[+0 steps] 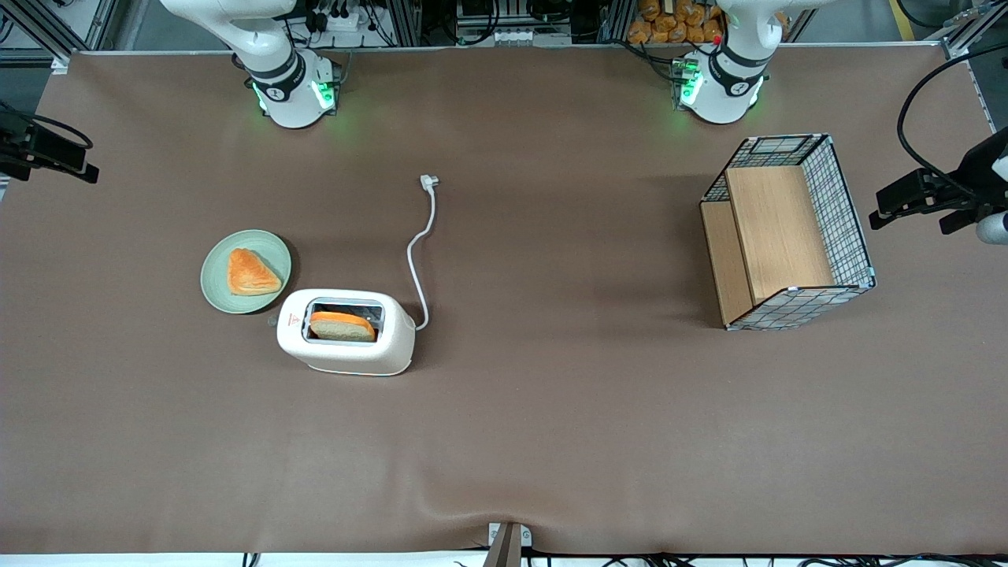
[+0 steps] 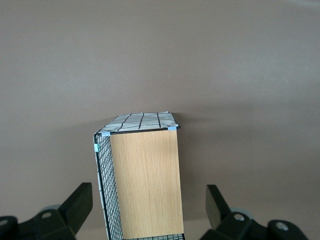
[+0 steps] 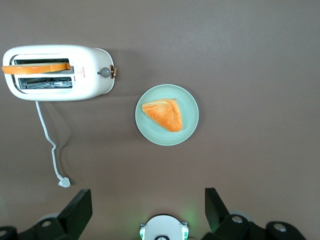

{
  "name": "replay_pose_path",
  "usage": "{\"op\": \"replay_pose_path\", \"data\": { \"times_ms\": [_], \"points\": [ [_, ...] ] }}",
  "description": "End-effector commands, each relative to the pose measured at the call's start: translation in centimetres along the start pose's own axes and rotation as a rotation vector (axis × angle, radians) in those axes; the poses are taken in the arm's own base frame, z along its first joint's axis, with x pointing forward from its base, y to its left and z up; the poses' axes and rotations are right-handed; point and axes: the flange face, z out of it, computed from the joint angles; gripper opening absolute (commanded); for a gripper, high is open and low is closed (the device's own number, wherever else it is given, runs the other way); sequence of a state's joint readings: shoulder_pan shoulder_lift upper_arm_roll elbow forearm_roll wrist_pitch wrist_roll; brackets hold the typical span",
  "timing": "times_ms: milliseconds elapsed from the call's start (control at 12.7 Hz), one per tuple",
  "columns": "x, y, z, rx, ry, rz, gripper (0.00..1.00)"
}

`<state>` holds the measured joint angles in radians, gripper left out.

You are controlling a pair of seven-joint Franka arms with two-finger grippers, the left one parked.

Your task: Press toaster button with right arm

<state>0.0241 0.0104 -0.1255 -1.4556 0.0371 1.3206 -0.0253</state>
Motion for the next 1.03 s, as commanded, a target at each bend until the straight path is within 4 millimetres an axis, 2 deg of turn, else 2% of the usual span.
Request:
{"op": "replay_pose_path", "data": {
  "times_ms": [0, 395, 474, 789, 947],
  "points": [
    [-0.2, 0.2, -0.7, -0.006, 0.001, 0.014, 1.00],
    [0.1, 0.0, -0.4, -0.006, -0.005, 0.002, 1.00],
    [0.7, -0.3, 0.4, -0.006, -0.023, -0.004, 1.00],
    [1.6, -1.1, 0.3, -0.002, -0.021, -0.014, 1.00],
    [2.4, -1.5, 1.4, 0.024, -0.040, -0.017, 1.00]
  ]
}}
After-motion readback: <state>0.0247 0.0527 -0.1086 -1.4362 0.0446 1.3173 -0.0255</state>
